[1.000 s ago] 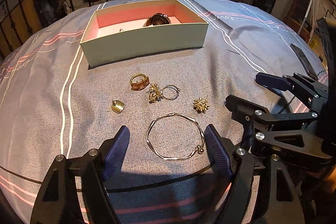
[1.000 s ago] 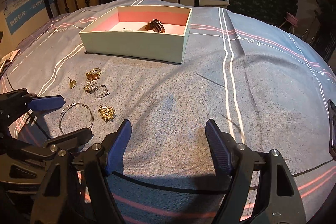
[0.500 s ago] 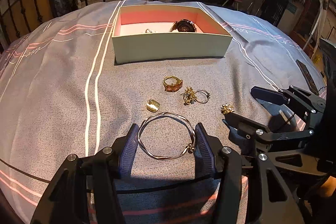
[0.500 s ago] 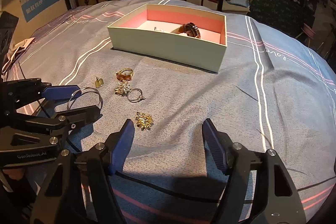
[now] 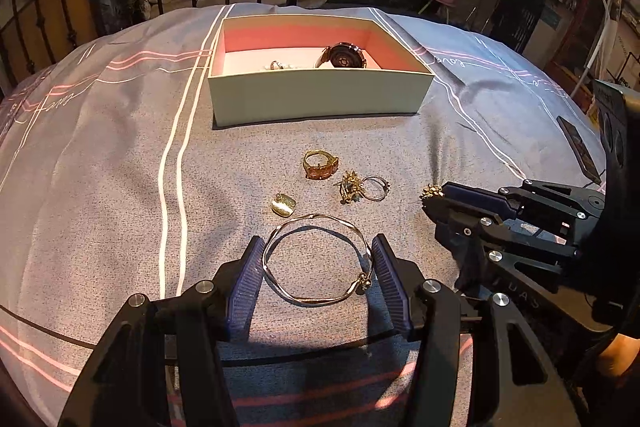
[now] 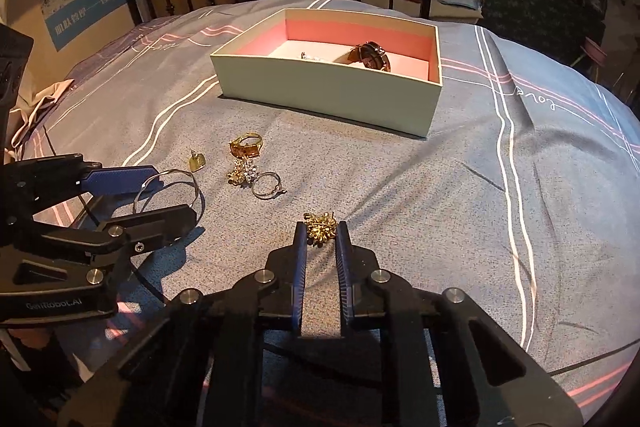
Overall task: Organize jewelry
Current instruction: 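Grasp the silver bangle with the left gripper while the right gripper grasps the gold flower earring, then carry the bangle and earring into the box and open both grippers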
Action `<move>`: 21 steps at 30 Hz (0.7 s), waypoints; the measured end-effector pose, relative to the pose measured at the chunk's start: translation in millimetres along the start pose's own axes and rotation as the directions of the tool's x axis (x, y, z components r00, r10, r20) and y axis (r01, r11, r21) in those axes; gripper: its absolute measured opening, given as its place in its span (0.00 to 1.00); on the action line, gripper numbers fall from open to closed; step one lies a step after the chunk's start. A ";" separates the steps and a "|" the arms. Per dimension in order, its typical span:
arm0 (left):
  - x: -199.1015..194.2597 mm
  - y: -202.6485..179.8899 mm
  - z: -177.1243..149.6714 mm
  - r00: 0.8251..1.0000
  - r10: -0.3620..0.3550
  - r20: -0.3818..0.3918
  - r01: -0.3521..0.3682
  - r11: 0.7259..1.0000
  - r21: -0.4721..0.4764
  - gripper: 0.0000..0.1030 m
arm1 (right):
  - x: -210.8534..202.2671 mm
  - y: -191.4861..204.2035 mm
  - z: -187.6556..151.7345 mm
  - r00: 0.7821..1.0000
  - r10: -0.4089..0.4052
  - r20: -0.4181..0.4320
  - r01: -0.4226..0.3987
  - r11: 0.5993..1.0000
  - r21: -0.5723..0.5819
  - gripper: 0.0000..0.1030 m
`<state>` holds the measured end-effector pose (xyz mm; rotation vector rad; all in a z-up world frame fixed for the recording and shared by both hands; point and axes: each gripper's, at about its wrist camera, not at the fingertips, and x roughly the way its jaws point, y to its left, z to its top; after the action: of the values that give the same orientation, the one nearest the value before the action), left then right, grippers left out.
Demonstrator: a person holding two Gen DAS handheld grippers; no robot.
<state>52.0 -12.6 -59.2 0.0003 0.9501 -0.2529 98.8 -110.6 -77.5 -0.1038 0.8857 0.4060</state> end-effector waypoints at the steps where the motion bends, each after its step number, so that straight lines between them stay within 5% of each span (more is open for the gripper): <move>1: -0.9 0.0 0.5 1.000 0.002 0.002 -0.002 1.000 0.000 0.52 | -1.1 0.1 -0.1 1.000 0.001 0.008 -0.001 1.000 0.003 0.15; 10: -11.3 5.7 10.2 0.999 0.020 0.036 -0.020 1.000 -0.010 0.52 | -24.0 -4.2 2.3 0.993 0.016 0.118 -0.016 1.000 0.006 0.15; 21: -8.3 5.9 15.0 0.999 0.011 0.035 -0.011 1.000 -0.011 0.52 | -19.8 -5.7 5.2 0.994 0.017 0.104 -0.018 1.000 0.011 0.15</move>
<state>60.7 -6.8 -44.4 -0.0094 0.9163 -0.2370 93.6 -120.5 -59.4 -0.0636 0.7863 0.4190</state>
